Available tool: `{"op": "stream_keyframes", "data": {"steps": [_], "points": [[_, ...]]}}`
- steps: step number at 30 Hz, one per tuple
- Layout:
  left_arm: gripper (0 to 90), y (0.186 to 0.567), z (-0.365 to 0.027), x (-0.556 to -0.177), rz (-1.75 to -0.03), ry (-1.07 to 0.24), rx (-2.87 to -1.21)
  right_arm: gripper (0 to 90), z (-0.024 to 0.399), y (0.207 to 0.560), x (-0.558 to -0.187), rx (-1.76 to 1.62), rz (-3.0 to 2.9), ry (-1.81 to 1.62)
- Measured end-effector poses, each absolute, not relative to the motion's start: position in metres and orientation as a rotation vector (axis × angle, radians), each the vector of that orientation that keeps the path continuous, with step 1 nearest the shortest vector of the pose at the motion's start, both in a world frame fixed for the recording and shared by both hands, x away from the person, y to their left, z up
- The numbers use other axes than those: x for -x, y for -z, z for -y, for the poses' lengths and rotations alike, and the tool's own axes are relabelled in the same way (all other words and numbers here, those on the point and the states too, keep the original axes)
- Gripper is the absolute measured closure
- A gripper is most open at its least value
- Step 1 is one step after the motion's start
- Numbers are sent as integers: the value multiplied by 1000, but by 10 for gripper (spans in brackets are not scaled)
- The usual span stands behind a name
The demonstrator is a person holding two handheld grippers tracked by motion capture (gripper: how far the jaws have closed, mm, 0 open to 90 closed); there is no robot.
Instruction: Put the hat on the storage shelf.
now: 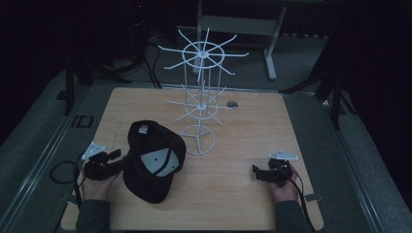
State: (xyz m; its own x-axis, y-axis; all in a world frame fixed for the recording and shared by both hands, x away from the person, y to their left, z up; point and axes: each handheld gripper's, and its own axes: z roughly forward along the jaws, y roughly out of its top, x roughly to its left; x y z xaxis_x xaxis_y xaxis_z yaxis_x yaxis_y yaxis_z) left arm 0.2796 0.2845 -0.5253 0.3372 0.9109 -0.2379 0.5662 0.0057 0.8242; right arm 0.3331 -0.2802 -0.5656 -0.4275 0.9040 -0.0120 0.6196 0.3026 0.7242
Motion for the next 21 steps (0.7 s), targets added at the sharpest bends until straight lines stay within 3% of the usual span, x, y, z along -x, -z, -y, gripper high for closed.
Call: {"op": "stream_keyframes", "data": {"steps": [21], "points": [[454, 535, -274, -297, -1365, -404, -1756, 141, 280, 566, -333, -1358, -2156, -914]]}}
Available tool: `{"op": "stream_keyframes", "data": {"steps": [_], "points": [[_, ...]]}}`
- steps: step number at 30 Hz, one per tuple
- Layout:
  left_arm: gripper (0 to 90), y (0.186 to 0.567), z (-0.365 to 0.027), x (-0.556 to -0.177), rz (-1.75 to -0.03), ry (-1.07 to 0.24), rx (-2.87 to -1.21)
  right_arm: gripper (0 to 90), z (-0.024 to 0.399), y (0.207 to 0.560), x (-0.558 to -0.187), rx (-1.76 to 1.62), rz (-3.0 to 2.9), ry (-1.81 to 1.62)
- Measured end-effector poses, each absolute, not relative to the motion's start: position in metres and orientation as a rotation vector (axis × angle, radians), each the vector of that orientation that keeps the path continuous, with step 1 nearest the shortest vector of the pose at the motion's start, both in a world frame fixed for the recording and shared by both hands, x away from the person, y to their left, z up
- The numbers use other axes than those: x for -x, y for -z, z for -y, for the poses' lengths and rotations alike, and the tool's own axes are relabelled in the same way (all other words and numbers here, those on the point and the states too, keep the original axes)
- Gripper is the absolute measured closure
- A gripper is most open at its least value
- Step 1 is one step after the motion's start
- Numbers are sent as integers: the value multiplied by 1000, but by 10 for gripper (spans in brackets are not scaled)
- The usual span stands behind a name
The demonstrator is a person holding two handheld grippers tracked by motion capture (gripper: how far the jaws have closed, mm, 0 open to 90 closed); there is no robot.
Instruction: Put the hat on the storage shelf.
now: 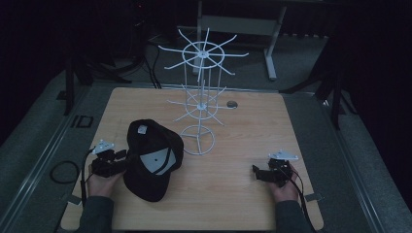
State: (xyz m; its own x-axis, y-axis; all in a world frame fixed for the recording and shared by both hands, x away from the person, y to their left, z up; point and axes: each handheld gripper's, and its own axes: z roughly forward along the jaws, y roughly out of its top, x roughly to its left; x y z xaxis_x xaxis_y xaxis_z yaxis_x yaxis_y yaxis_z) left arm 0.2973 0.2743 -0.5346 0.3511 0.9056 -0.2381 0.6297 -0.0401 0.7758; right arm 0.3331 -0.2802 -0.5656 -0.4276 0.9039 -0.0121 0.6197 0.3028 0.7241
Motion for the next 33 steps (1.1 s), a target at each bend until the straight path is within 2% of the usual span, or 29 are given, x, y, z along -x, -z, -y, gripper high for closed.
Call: {"op": "stream_keyframes", "data": {"steps": [5, 10, 22, 28, 33], "points": [[591, 535, -271, -300, -1351, -385, -1788, 142, 280, 566, -333, -1359, -2156, -914], [638, 532, -271, -300, -1354, -398, -1777, 142, 280, 566, -333, -1358, -2157, -914], [652, 527, -282, -302, -1562, -557, -1623, 142, 280, 566, -333, -1358, -2157, -913], [645, 526, -284, -299, -1548, -526, -1616, 141, 280, 565, -333, -1359, -2157, -913], [601, 526, -284, -294, -1516, -493, -1643, 141, 280, 565, -333, -1359, -2157, -913]]}}
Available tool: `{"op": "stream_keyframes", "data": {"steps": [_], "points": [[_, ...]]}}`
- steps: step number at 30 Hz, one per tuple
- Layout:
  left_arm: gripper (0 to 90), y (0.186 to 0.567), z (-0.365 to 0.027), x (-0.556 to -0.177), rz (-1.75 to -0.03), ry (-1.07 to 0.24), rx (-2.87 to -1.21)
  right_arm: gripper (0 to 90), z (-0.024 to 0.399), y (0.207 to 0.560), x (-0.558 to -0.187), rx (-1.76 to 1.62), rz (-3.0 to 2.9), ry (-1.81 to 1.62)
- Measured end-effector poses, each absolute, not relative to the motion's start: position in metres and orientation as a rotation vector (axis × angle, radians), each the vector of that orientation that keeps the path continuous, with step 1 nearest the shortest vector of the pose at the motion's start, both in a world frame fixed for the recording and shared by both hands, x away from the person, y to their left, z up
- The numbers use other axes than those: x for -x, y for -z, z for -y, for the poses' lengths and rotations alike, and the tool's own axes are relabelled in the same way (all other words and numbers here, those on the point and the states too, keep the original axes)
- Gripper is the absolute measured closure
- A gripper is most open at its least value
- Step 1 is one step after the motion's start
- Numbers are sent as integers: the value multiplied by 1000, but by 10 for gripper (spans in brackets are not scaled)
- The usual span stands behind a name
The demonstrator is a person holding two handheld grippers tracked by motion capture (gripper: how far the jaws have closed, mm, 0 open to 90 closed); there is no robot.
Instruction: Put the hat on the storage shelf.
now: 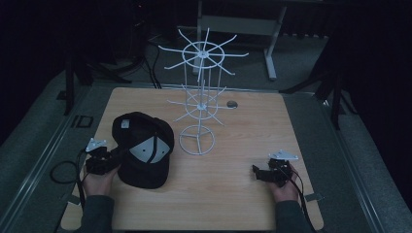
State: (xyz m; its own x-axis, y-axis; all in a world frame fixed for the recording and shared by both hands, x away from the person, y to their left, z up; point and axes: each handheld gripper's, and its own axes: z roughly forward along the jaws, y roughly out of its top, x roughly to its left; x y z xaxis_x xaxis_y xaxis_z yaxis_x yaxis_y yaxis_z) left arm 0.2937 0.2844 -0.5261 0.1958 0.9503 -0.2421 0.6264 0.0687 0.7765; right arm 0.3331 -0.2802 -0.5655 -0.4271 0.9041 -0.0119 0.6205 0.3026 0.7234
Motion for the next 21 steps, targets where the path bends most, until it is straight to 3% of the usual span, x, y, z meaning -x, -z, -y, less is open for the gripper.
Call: {"op": "stream_keyframes", "data": {"steps": [21], "points": [[525, 529, -266, -265, -1309, -351, -1815, 142, 280, 566, -333, -1358, -2156, -915]]}}
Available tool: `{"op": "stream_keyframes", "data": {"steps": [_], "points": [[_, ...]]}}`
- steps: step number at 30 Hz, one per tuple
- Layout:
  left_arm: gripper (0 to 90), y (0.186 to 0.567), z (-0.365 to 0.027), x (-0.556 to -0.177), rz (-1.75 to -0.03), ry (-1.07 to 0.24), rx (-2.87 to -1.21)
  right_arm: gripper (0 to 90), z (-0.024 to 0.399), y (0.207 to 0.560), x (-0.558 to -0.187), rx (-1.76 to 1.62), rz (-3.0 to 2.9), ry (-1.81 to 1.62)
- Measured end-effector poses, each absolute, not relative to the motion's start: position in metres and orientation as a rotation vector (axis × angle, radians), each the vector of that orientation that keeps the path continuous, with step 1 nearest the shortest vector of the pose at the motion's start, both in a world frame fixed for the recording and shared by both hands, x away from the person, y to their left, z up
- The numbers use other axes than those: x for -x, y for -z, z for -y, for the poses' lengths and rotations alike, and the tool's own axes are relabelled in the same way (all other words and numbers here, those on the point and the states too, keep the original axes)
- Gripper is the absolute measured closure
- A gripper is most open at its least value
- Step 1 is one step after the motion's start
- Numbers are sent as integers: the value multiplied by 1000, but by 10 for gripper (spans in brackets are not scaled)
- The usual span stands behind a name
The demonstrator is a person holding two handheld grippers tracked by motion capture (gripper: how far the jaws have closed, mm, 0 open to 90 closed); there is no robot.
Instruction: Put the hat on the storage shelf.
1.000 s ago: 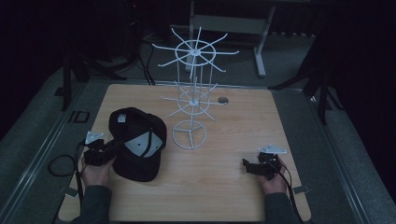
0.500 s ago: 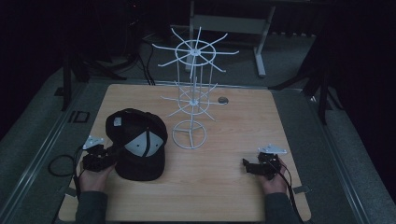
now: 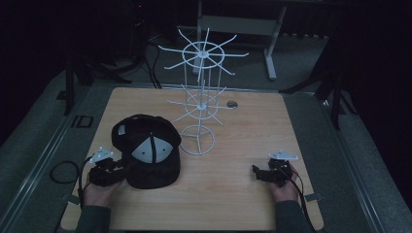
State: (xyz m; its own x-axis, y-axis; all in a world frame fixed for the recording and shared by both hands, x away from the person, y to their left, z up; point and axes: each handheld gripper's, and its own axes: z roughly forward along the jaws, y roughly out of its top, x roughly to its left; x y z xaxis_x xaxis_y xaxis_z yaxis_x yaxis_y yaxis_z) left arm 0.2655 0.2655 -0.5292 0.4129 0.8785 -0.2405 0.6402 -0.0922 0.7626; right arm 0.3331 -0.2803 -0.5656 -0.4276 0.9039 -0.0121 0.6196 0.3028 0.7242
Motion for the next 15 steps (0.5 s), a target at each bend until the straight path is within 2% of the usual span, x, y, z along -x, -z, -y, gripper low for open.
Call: {"op": "stream_keyframes", "data": {"steps": [9, 15], "points": [[518, 540, -253, -258, -1260, -295, -1896, 142, 280, 566, -333, -1358, -2156, -915], [592, 536, -254, -257, -1246, -292, -1866, 142, 280, 566, -333, -1358, -2156, -914]]}}
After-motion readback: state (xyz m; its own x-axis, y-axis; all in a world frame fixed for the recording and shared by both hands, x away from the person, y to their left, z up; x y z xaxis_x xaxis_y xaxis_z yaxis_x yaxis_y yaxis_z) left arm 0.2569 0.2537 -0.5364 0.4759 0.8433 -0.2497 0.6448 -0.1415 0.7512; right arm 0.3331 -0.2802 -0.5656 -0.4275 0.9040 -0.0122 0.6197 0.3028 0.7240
